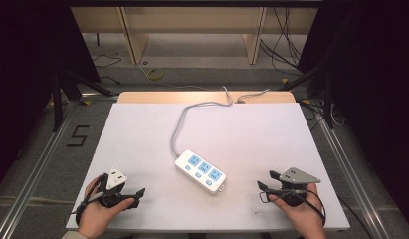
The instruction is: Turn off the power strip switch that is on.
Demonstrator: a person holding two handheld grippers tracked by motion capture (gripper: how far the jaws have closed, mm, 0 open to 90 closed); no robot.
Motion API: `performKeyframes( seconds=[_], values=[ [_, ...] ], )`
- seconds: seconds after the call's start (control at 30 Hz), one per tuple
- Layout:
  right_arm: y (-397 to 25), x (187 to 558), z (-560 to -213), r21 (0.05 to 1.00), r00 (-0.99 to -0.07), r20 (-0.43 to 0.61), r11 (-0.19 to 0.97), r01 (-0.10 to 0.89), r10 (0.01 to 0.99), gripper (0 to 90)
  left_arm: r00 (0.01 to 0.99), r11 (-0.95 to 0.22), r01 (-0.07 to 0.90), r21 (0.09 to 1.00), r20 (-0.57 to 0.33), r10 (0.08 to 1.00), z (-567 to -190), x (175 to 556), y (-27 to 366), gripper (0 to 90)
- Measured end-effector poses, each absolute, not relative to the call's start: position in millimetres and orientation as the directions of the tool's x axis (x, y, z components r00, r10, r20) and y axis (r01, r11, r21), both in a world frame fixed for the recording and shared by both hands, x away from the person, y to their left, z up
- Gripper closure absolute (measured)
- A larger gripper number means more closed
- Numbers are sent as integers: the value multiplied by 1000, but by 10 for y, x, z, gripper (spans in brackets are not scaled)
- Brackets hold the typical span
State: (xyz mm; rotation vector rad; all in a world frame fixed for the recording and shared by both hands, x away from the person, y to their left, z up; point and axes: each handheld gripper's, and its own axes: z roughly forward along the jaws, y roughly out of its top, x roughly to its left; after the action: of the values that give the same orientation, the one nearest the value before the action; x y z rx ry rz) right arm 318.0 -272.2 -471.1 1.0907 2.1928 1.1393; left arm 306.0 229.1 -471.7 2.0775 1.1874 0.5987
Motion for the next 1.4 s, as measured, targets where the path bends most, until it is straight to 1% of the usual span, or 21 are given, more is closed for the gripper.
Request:
performKeyframes(
  seconds=[0.13, 0.23, 0.33, 0.5, 0.63, 0.77, 1.0, 1.4],
  values=[
    [-2730, 3179, -4701, 821, -590, -34, 359, 444, 807, 448, 482, -362, 569, 738, 56, 874, -4717, 3061, 2286, 175],
    [-2731, 3187, -4682, 820, -593, -49, 371, 435, 804, 501, 483, -361, 572, 737, 54, 874, -4721, 3062, 2292, 179],
    [-2722, 3193, -4658, 820, -591, -66, 381, 426, 804, 593, 479, -356, 573, 738, 51, 876, -4727, 3070, 2287, 187],
    [-2699, 3190, -4627, 814, -594, -90, 402, 418, 799, 787, 482, -359, 576, 734, 49, 875, -4732, 3078, 2282, 191],
    [-2685, 3176, -4594, 812, -588, -104, 410, 416, 802, 900, 479, -357, 577, 735, 51, 877, -4730, 3079, 2287, 195],
    [-2675, 3177, -4580, 805, -583, -121, 423, 416, 804, 900, 480, -358, 576, 735, 50, 876, -4733, 3078, 2286, 198],
    [-2660, 3188, -4570, 806, -578, -110, 413, 424, 809, 900, 481, -357, 577, 735, 48, 876, -4732, 3080, 2287, 205],
    [-2621, 3209, -4544, 800, -597, -98, 420, 428, 796, 900, 482, -357, 575, 736, 48, 875, -4733, 3080, 2281, 210]
  ],
)
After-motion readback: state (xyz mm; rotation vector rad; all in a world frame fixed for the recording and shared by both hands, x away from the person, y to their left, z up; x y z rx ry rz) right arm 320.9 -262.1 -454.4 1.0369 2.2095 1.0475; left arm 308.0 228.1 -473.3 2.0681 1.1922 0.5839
